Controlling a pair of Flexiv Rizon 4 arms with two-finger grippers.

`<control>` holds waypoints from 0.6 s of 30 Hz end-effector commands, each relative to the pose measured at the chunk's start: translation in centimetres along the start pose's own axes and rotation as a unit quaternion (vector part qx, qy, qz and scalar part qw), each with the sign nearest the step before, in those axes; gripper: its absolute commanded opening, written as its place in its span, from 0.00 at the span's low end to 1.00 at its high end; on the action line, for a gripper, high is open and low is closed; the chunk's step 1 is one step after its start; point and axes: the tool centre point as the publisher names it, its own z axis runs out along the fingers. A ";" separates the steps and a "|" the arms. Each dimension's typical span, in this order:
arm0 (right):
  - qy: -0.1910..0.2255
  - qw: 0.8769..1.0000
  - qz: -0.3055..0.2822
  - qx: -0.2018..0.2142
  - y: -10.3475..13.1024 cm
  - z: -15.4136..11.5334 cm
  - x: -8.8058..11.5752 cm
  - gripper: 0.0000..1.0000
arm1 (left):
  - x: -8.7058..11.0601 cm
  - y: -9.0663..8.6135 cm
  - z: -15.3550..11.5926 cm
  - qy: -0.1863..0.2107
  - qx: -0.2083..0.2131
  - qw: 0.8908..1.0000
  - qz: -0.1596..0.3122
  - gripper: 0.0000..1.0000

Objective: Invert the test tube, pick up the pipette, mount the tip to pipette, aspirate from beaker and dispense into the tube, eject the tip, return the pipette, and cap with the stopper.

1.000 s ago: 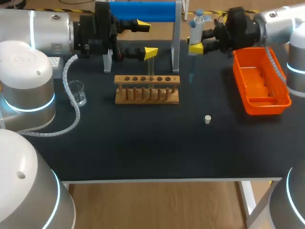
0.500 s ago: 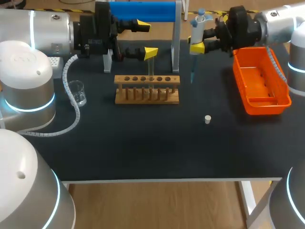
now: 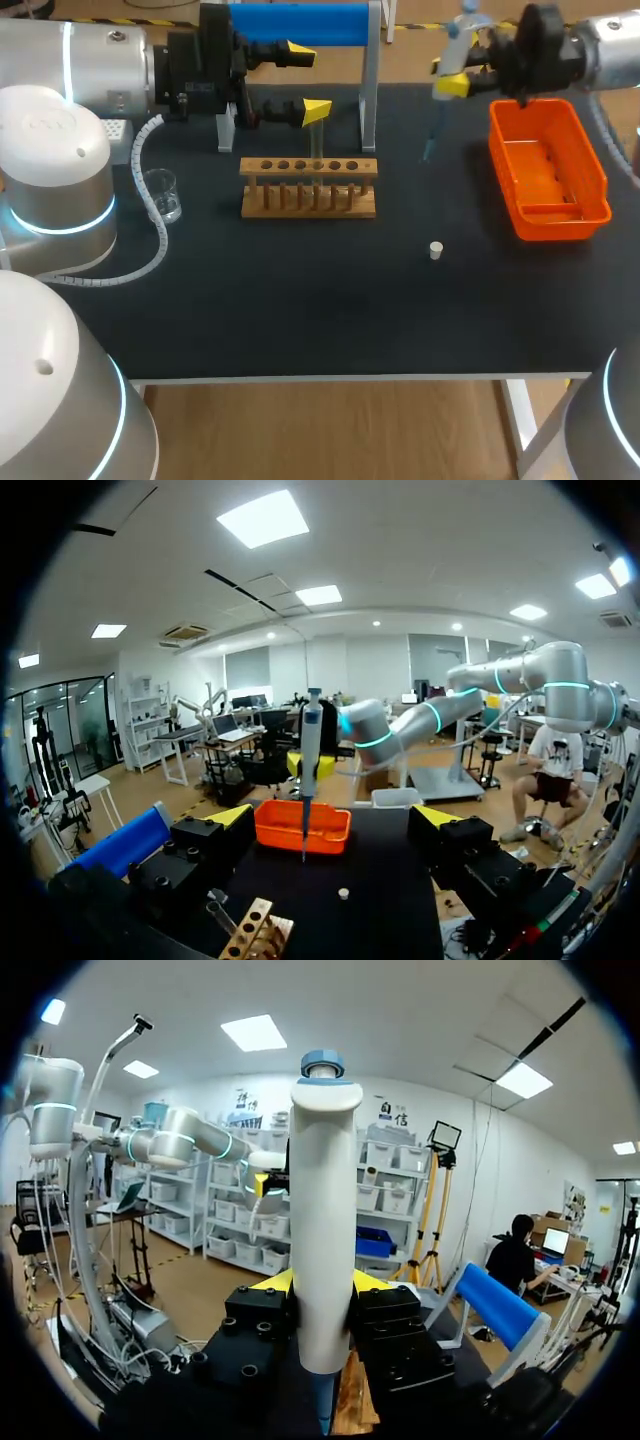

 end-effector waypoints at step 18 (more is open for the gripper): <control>-0.003 1.000 0.023 -0.007 -1.1 -15.6 1.4 0.00 | 0.1 0.1 -0.1 0.000 0.001 1.000 0.001 1.00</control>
